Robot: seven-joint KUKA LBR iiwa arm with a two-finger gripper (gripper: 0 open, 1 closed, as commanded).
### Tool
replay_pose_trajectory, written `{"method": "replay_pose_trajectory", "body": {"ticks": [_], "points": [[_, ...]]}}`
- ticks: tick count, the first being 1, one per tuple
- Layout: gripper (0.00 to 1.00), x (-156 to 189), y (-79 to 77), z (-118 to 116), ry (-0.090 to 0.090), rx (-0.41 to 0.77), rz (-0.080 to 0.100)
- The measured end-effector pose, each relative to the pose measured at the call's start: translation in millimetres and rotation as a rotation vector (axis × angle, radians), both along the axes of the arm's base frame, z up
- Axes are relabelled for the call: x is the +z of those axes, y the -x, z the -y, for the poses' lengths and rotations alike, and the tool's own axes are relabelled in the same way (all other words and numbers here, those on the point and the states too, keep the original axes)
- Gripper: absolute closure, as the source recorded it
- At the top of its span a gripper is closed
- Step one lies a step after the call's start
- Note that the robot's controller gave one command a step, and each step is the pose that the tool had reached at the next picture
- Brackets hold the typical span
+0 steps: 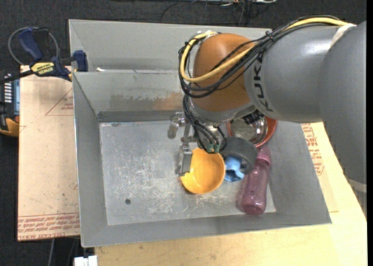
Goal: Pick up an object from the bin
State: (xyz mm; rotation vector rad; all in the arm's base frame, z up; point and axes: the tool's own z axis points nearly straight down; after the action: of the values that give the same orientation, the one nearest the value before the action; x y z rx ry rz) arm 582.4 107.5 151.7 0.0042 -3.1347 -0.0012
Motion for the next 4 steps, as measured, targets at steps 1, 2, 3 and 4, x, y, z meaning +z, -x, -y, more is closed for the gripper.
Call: {"method": "replay_pose_trajectory", "body": {"ticks": [1,2,3,4], "points": [[0.0,4.9,-1.8,0.8,-0.001,-0.003,0.008],[0.0,-82.3,-45.3,79.0,-0.002,0.282,0.007],[0.0,-29.4,-30.6,91.9,-0.003,0.439,0.014],[0.0,-52.3,23.8,77.2,-0.006,0.437,0.007]]}}
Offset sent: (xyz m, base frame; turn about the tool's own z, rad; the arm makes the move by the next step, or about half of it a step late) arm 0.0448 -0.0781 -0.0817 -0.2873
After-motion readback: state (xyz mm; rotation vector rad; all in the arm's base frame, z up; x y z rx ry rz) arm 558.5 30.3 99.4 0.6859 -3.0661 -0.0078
